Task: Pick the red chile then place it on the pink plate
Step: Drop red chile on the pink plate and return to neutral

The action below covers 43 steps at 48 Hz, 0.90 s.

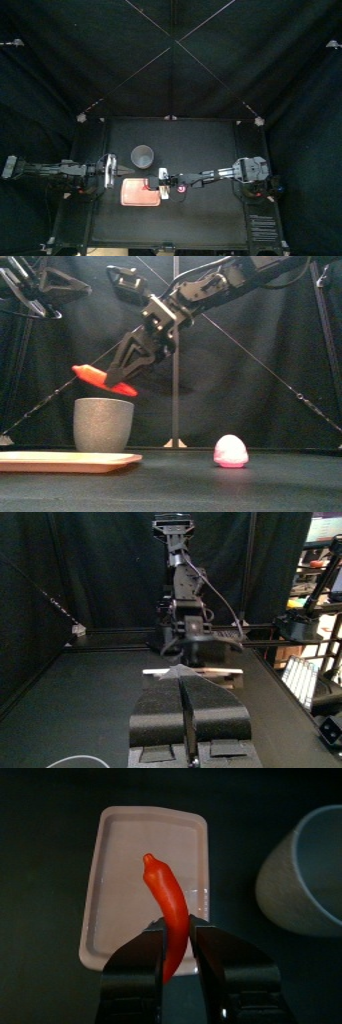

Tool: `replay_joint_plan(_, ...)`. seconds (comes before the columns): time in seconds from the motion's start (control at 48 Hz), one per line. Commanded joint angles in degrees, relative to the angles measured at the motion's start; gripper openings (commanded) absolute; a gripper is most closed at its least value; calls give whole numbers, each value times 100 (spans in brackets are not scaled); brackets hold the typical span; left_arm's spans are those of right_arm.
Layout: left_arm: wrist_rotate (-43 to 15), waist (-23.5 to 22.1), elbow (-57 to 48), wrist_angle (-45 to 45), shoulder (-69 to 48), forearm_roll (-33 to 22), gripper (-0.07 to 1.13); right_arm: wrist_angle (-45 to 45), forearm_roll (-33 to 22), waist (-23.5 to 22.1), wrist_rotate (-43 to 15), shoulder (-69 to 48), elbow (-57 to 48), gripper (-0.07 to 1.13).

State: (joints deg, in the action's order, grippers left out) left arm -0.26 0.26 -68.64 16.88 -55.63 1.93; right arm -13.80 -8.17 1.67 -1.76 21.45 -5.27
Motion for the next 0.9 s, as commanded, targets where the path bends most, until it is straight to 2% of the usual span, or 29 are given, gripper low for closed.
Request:
replay_joint_plan(0.021, 0, 9, 79, 26, 9, 9, -3, 9, -9, -9, 0, 141, 501, 58)
replay_joint_plan(0.354, 0, 9, 79, 18, 0, 18, -3, -149, 132, 9, -9, 439, 870, 72)
replay_joint_plan(0.542, 0, 9, 79, 0, 0, 18, -3, -193, 123, 88, 0, 343, 826, 73)
replay_joint_plan(0.896, 0, 9, 79, -26, 0, 18, -3, -299, 70, 62, 0, -1028, 185, 73)
